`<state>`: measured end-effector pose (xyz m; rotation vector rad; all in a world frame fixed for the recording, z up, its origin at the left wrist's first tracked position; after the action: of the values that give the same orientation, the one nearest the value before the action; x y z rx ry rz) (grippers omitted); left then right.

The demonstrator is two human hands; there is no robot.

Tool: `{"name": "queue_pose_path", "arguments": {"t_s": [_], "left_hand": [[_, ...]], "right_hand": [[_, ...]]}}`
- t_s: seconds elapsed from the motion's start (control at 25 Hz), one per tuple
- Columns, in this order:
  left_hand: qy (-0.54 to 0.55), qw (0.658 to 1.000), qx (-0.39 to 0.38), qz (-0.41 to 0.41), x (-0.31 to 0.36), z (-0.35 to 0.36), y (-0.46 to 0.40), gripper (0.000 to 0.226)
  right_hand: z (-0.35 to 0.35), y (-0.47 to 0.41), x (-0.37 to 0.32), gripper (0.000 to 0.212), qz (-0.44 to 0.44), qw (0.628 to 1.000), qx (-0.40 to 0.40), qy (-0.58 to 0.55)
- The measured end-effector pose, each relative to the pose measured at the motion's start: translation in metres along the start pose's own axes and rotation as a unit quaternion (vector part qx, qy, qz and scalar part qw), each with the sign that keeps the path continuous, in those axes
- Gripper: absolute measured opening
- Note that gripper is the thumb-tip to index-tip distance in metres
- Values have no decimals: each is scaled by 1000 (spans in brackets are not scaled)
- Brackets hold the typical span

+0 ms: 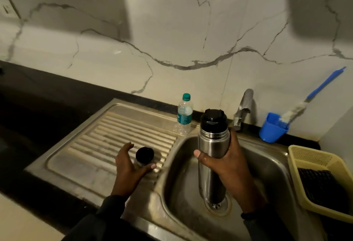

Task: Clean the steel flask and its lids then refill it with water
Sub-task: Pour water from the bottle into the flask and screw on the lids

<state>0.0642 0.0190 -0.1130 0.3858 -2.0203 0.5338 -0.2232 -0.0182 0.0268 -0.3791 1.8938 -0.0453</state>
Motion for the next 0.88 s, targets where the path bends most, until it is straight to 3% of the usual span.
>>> {"name": "queue_pose_path", "arguments": {"t_s": [0.08,0.16,0.4,0.52,0.68,0.76,0.8,0.84,0.88], "left_hand": [[-53,997,-46,-34,-14,10,-8,118],[-54,995,-53,-58,-25,16,-18,114],[53,996,-42,-63,-38,20,-30,72],[173,983,-22,-51,-9,21,-31,58],[286,952,-113,9,61,38,-33,36],[216,954,-187,92,92,51,-33,41],[111,958,-224,140,101,63,-31,54],[-34,943,-258,208,109,78,-26,63],[-189,892,-291,290,112,98,-17,65]], "right_hand": [[5,0,1,69,2,1000,-2,10],[9,-1,0,70,1,1000,-9,18],[7,-1,5,67,-1,999,-3,43],[2,-4,10,66,2,999,18,51],[-4,-5,14,67,10,998,37,57],[-10,-4,17,68,14,997,52,59],[-14,-4,18,69,16,996,60,60],[-19,-4,20,71,19,996,68,60],[-23,-3,22,74,22,995,73,60]]}}
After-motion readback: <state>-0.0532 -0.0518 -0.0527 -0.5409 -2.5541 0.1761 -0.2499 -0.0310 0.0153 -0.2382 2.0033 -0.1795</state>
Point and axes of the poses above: each hand's wrist, its own y-axis away from the middle knuckle, its own z-axis out of the palm, x = y × z, the point moved 6 cm from there along -y, towards the middle knuckle, and after that the axes turned 7 degrees about y, right-handed, at the moved point
